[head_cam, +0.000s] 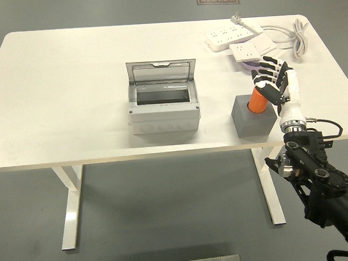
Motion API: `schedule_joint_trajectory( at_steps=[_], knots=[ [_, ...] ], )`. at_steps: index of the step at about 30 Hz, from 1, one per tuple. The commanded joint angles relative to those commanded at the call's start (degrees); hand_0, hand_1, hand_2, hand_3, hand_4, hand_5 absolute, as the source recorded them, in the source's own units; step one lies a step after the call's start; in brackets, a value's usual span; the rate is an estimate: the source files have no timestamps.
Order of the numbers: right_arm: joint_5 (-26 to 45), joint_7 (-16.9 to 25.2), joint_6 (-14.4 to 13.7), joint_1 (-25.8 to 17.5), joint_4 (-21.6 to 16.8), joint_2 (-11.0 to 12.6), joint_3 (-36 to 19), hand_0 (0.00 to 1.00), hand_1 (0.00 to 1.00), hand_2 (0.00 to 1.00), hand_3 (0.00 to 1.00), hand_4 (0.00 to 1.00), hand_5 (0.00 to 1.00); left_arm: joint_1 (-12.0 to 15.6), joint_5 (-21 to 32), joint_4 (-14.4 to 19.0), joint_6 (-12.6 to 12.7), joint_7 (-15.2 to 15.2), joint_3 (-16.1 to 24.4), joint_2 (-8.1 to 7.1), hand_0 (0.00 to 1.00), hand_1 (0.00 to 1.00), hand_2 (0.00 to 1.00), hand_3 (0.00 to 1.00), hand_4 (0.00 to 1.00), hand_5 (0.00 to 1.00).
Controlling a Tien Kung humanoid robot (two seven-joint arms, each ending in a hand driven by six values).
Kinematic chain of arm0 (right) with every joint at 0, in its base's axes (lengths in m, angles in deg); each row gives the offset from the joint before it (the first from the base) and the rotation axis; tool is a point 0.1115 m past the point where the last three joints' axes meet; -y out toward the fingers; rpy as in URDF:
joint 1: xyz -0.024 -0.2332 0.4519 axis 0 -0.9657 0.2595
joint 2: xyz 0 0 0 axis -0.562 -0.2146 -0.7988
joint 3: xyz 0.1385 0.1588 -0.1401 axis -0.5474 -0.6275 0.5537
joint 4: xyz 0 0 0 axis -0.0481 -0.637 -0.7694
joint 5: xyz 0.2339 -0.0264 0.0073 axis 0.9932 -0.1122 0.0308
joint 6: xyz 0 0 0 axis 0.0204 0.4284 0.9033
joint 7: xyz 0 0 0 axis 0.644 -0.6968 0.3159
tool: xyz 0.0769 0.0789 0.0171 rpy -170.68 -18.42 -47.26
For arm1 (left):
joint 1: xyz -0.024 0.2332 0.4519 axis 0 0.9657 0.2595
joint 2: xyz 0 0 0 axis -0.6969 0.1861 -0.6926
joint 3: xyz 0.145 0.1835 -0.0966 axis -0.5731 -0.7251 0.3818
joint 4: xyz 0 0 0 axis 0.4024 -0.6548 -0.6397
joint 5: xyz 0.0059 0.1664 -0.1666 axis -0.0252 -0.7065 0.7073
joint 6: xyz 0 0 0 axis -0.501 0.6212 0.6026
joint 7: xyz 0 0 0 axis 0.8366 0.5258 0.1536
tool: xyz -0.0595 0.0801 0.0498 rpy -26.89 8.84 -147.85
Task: Fetch the battery,place it into the box,close the lid of the box
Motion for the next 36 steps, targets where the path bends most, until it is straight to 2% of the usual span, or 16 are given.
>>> schedule_joint_trajectory(
  at_steps=[23, 36],
  knots=[
    [0.01, 0.57, -0.26, -0.18, 1.94, 0.61, 0.66, 0.611, 0.645, 0.656, 0.682, 0.750, 0.093, -0.63, -0.91, -0.06, -0.37, -0.14, 0.18, 0.22, 0.624, 0.716, 0.567, 0.564, 0.641, 0.112],
    [1.79, 3.31, -1.77, -0.15, 3.65, 0.53, 1.90, 0.606, 0.636, 0.645, 0.671, 0.750, 0.097, -0.55, -1.72, 0.01, -0.49, -0.53, 0.61, 0.35, 0.624, 0.716, 0.567, 0.564, 0.641, 0.111]
  ],
)
